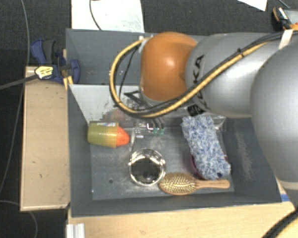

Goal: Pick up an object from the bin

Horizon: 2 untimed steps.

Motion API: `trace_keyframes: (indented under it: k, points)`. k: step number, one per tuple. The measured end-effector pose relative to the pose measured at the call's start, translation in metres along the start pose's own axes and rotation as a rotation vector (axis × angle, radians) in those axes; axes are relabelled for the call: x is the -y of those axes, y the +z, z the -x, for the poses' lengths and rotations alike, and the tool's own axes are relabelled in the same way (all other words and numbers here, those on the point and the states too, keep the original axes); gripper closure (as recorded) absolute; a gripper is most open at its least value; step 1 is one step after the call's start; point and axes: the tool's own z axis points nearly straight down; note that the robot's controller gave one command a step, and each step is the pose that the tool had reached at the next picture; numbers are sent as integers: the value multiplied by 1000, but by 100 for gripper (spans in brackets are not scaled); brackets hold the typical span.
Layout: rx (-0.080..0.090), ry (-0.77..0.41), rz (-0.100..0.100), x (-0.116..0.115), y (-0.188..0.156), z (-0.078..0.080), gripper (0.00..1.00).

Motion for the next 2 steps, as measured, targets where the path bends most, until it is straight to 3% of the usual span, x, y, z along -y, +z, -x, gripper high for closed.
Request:
trace_keyframes:
  k: [1, 2]
  points:
    - [0, 0, 0, 0, 0, 0, 0]
    - [-4, 18, 0, 11, 53, -26, 0]
